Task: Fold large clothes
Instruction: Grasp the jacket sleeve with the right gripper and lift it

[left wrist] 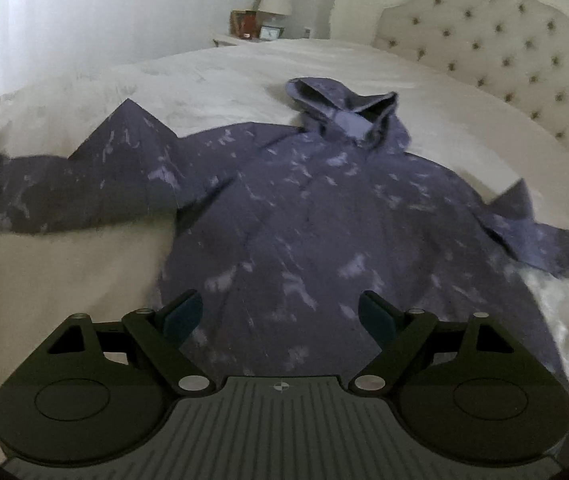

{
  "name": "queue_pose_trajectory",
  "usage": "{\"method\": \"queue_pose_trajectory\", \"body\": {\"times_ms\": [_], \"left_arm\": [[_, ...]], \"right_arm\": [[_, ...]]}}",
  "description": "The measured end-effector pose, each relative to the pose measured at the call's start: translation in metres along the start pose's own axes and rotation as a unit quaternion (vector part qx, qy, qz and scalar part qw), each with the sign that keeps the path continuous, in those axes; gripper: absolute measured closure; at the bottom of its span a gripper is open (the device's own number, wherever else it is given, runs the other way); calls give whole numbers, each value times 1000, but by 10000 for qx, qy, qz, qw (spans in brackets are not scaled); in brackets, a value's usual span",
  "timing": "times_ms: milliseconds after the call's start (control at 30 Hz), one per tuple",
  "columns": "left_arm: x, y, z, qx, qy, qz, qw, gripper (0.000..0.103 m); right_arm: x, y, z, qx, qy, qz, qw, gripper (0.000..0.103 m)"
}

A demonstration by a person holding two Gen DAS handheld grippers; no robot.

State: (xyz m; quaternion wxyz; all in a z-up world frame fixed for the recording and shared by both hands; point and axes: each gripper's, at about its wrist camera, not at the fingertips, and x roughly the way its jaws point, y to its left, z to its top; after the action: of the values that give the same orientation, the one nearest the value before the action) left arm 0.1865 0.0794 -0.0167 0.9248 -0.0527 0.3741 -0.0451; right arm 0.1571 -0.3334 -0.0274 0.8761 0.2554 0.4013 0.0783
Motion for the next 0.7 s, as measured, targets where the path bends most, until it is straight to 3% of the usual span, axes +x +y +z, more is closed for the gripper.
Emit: {"method": "queue_pose_trajectory", "body": {"times_ms": [233, 400, 533, 700], "left_arm": [[48, 5, 19, 155, 49, 107, 9998, 18], [80, 4, 22, 254, 173, -1, 9995, 18], [104, 4, 15, 260, 489, -70, 9984, 17], [115, -5, 6, 700, 506, 38, 9963, 6]], "right_arm": [[-8, -76, 77, 406, -669, -1347, 9878, 1], [-24, -126, 120, 669, -1376, -2374, 9593, 1], [-23, -168, 137, 1226, -1516, -2747, 9415, 1], [-17, -199, 139, 1630, -1602, -2721, 9347, 1]]}}
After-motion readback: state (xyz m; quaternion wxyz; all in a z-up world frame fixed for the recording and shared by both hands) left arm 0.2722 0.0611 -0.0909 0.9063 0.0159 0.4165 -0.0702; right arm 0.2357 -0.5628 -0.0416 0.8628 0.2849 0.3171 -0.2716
